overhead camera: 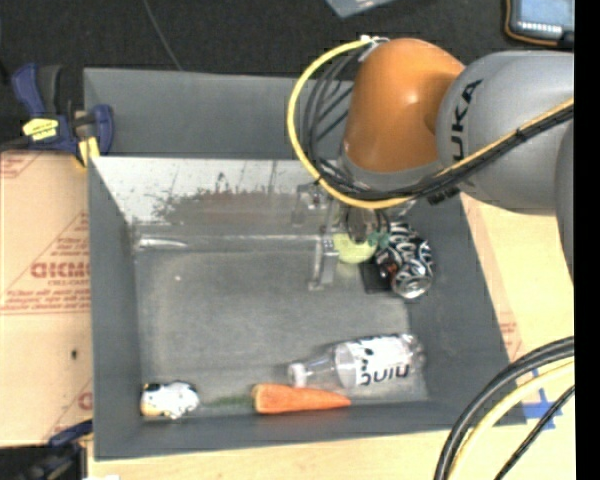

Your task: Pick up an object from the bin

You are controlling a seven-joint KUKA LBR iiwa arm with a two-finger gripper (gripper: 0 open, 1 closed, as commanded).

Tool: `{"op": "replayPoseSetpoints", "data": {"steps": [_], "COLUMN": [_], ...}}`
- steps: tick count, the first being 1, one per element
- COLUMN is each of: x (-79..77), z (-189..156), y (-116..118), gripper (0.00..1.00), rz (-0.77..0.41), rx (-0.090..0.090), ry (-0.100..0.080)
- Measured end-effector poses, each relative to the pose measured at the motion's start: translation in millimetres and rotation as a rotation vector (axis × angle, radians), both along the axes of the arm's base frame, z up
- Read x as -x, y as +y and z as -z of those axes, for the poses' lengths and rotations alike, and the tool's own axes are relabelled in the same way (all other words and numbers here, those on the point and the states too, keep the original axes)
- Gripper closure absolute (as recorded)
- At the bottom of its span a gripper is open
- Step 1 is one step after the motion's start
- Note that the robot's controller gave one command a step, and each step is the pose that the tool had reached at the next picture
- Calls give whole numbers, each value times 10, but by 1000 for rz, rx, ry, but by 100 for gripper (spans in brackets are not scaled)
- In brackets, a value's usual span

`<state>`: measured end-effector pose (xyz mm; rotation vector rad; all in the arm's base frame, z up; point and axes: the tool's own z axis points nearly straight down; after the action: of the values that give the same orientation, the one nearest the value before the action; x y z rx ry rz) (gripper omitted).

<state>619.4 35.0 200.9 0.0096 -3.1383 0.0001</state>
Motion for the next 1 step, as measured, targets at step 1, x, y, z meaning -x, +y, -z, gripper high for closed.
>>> {"op": "replayPoseSetpoints", "data": {"steps": [1], "x": [-10], "z": [-51], "y": [0], "gripper": [0], "rz": [0], "rx": [0], "ry": [-7]}}
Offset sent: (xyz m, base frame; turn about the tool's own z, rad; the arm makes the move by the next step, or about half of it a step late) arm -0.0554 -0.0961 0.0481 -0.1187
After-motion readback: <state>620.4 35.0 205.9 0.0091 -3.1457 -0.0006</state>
